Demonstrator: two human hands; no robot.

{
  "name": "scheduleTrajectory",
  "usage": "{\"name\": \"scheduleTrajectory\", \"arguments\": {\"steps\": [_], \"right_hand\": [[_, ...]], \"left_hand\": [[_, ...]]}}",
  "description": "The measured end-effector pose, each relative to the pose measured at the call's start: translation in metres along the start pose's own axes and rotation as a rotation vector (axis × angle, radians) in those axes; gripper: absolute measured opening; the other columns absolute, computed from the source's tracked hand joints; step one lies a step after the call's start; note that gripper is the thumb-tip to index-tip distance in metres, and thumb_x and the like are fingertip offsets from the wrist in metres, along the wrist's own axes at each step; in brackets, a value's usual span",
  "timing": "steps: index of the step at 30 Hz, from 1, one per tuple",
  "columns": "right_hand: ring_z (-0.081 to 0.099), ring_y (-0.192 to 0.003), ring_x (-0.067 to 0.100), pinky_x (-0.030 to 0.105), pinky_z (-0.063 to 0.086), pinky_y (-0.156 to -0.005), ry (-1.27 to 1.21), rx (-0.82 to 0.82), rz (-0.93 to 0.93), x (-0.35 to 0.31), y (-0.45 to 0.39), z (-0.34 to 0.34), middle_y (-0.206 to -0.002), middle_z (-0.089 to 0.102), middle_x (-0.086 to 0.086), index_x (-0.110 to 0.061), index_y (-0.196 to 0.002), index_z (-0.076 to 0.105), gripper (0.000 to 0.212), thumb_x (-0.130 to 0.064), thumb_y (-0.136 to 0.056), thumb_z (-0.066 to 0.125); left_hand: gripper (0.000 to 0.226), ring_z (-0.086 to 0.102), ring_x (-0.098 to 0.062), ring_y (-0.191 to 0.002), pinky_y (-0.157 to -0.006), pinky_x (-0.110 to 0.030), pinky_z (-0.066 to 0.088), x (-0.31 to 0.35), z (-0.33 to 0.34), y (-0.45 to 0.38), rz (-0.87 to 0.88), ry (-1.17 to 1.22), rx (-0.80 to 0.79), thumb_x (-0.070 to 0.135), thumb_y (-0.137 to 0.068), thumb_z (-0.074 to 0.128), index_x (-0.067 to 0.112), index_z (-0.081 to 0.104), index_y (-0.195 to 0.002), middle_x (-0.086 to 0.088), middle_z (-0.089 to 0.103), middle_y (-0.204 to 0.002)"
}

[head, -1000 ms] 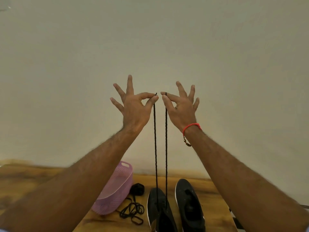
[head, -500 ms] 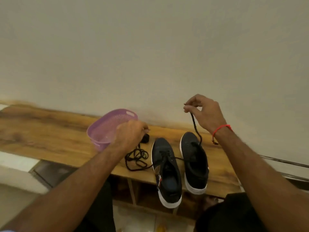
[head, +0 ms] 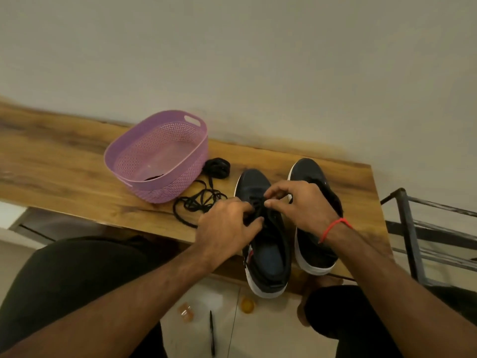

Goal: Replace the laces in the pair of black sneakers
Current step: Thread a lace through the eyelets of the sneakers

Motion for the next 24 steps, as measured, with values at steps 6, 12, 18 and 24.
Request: {"name": "scheduleTrajectory", "arguments": {"steps": [6,12,18,24], "right_hand": [[0.055,-0.097,0.004,0.031,0.050,-0.093,0.073,0.004,0.000,0.003,-0.002,0.014,-0.097,0.060,-0.015,-0.034,-0.089,0.069,0.001,-0.034,-0.089,0.070],[0.035,-0.118,0.010,0.032,0.026,-0.102,0.136,0.001,0.005,-0.001,0.004,0.023,-0.111,0.044,-0.017,-0.040,-0.084,0.061,0.009,-0.041,-0.087,0.069],[0.025,-0.128,0.013,0.040,0.019,-0.107,0.220,-0.015,-0.007,-0.007,0.008,0.029,-0.120,0.042,-0.018,-0.038,-0.088,0.066,0.006,-0.043,-0.087,0.067],[0.020,-0.132,0.017,0.043,0.018,-0.108,0.328,-0.021,-0.026,-0.013,0.011,0.029,-0.124,0.040,-0.016,-0.037,-0.091,0.067,0.011,-0.047,-0.088,0.063]], "left_hand": [[0.005,0.053,-0.015,-0.118,-0.102,-0.045,0.048,-0.033,0.021,-0.014,-0.270,0.500,-0.136,0.050,-0.084,0.071,0.054,0.073,-0.083,0.021,0.056,-0.108],[0.012,0.062,-0.004,-0.105,-0.081,-0.021,0.040,-0.041,0.026,-0.011,-0.502,0.876,-0.349,0.022,-0.089,0.074,0.024,0.080,-0.099,0.011,0.075,-0.101],[0.013,0.060,-0.001,-0.100,-0.071,-0.023,0.034,-0.042,0.028,-0.006,-0.594,0.894,-0.419,0.024,-0.088,0.075,0.027,0.081,-0.100,0.014,0.077,-0.099],[0.015,0.059,0.000,-0.101,-0.070,-0.022,0.033,-0.037,0.026,-0.004,-0.608,0.886,-0.434,0.023,-0.092,0.072,0.026,0.080,-0.104,0.014,0.076,-0.101]]}}
Point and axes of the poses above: each hand's wrist, its own y-axis away from the middle knuckle, its own z-axis out of the palm, x = y × z, the point moved 7 cm from there along -y, towards the middle knuckle
